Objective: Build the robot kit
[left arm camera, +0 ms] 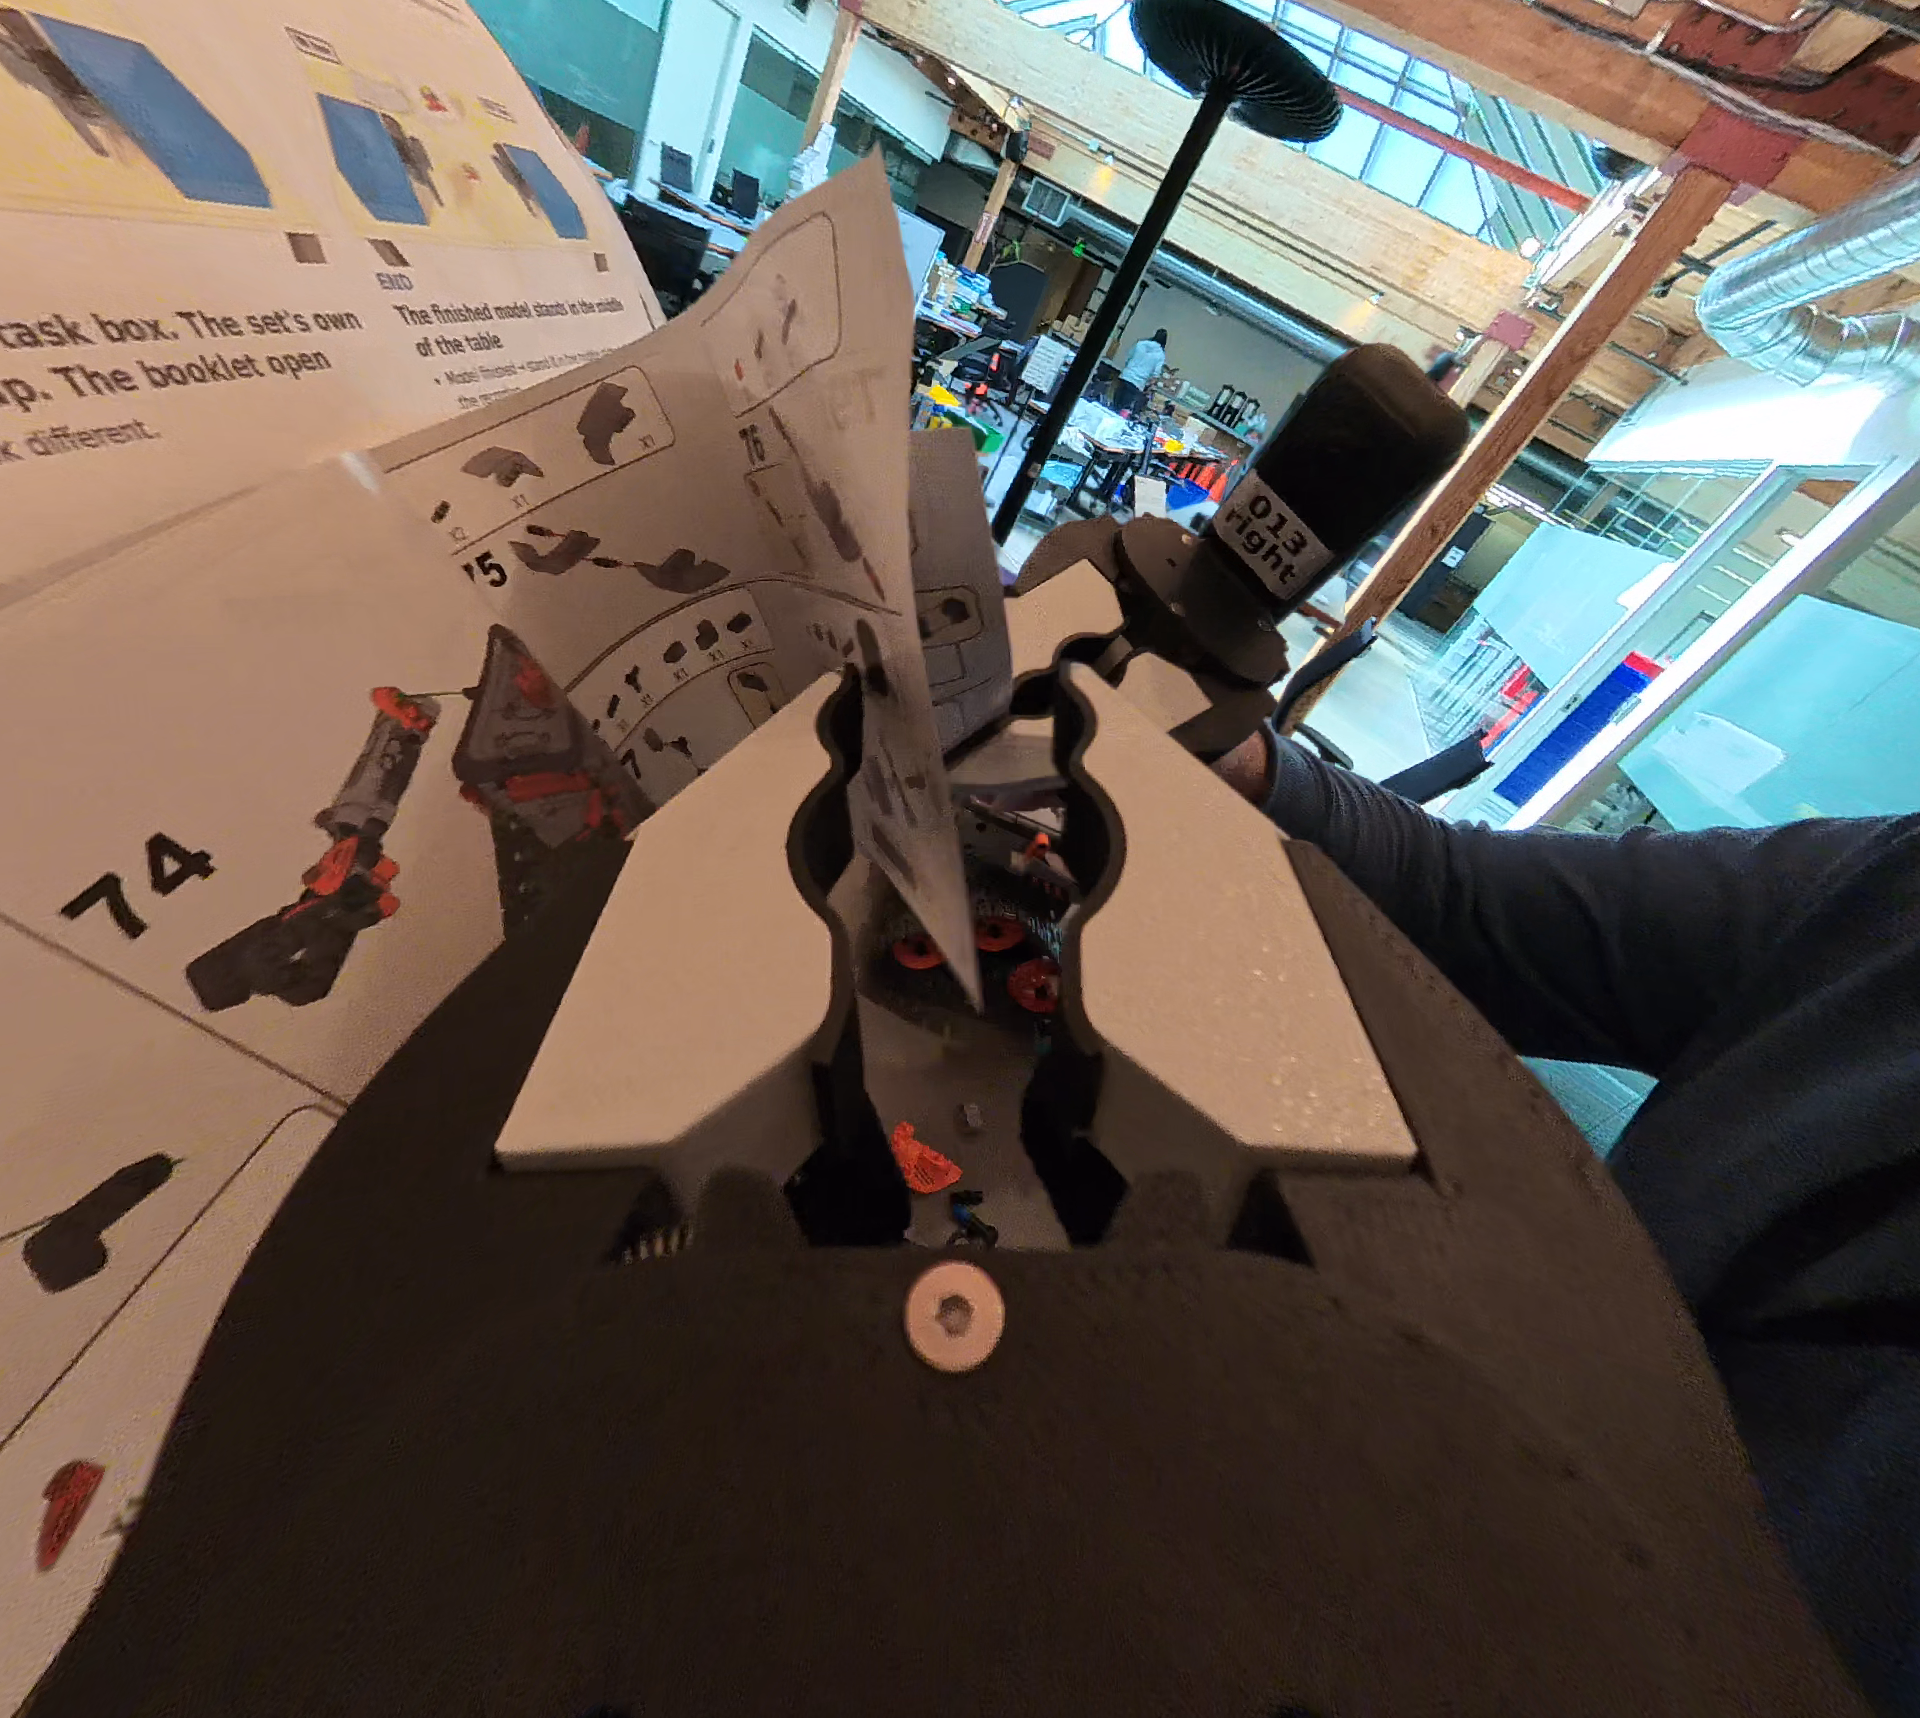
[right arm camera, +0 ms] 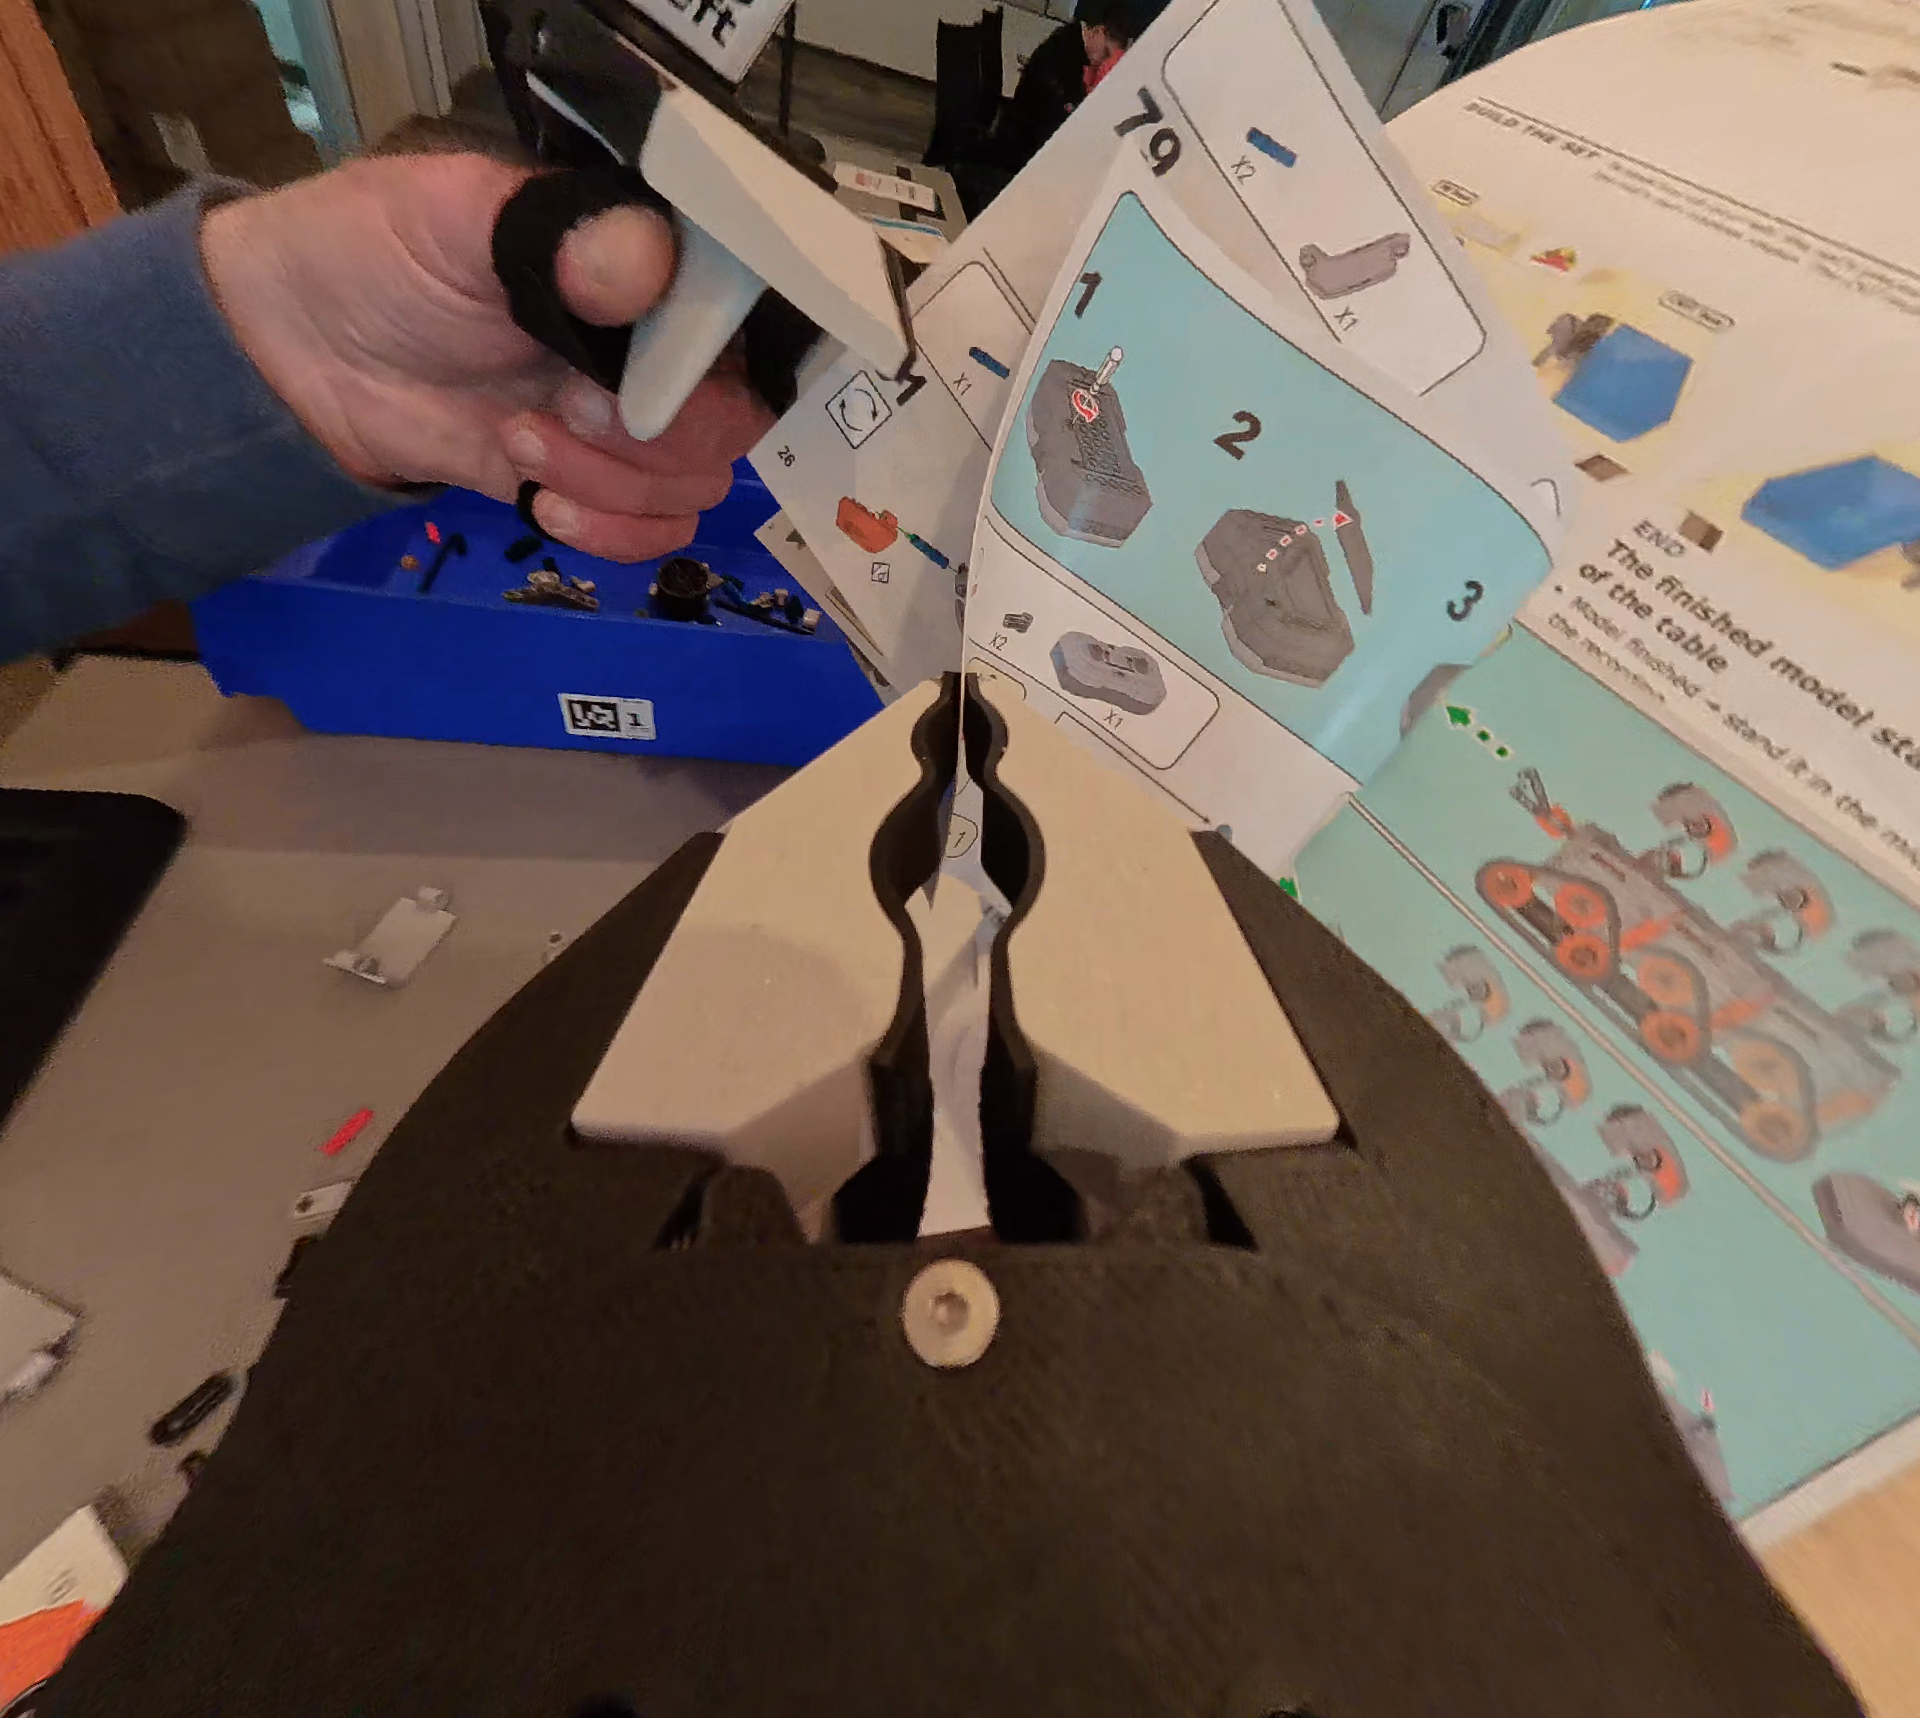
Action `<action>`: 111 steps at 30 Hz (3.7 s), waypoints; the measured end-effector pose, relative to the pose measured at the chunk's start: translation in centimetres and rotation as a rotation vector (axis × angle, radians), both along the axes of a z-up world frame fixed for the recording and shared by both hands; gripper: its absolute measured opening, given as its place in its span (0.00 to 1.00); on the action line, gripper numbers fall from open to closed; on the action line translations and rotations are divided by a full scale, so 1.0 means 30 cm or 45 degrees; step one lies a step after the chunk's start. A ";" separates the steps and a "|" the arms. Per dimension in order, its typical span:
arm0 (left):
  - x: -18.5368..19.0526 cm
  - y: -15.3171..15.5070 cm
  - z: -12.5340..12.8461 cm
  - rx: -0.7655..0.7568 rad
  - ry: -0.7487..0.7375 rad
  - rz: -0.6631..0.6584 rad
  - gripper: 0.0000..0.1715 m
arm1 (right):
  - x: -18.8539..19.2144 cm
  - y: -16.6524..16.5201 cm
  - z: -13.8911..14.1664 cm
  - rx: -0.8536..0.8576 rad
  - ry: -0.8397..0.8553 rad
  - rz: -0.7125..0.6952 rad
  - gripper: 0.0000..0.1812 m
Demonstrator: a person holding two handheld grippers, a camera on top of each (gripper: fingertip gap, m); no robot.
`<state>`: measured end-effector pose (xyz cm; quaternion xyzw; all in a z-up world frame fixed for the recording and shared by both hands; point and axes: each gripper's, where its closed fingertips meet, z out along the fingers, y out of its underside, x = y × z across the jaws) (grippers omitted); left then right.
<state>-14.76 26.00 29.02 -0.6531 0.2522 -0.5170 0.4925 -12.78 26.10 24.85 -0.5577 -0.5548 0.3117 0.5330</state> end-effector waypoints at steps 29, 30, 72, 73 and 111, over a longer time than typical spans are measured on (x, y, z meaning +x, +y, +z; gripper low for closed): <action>-0.188 0.092 -0.014 -0.020 0.037 0.226 0.00 | 0.286 0.404 0.029 0.297 -0.318 -0.350 0.44; -0.197 0.094 -0.019 -0.020 0.045 0.243 0.00 | 0.286 0.430 0.029 0.322 -0.341 -0.367 0.48; -0.322 0.080 -0.070 -0.033 0.069 0.390 0.00 | 0.335 0.489 0.084 0.611 -0.510 -0.195 0.12; -0.321 0.080 -0.070 -0.033 0.066 0.388 0.00 | 0.336 0.495 0.072 0.598 -0.525 -0.201 0.15; -0.324 0.080 -0.074 -0.029 0.087 0.397 0.00 | 0.333 0.494 0.041 0.693 -0.557 -0.251 0.06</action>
